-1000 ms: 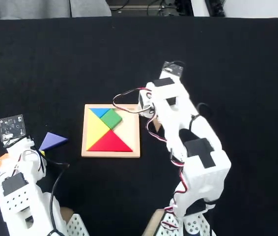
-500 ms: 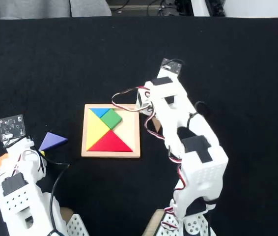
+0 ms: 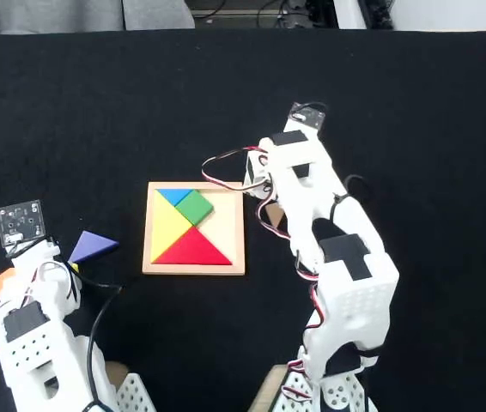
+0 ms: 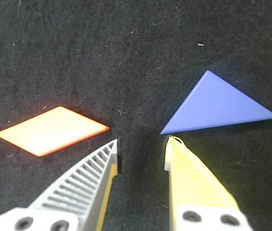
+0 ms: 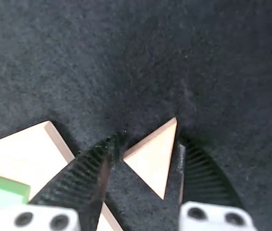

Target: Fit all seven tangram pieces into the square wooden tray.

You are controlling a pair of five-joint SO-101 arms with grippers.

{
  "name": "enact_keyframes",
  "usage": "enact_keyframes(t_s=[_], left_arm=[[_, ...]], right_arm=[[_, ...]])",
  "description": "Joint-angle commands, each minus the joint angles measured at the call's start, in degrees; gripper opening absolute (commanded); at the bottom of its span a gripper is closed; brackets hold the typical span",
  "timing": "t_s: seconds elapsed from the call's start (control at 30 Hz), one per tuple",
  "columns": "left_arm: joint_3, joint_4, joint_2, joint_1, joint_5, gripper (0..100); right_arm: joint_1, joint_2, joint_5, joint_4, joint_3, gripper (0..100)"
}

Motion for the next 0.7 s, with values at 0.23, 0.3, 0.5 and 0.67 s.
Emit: enact_keyframes(t_s=[0.23, 0.3, 0.5, 0.67], left_arm=[[-0.5, -0.5, -0.5, 0.3, 0.2, 17], [-0.5, -0.5, -0.5, 0.3, 0.2, 17], [-0.5, -0.5, -0.5, 0.3, 0.2, 17], [-0.5, -0.6, -0.5, 0.3, 0.2, 17]], right_arm=[[-0.2, 0.4, 0.4, 2.3, -1.8, 17.5], [-1.1, 0.4, 2.5, 2.3, -1.7, 17.5], [-3.3, 0.4, 3.8, 3.5, -1.9, 25.5], [-2.9, 0.5, 3.7, 3.3, -1.8, 18.4]])
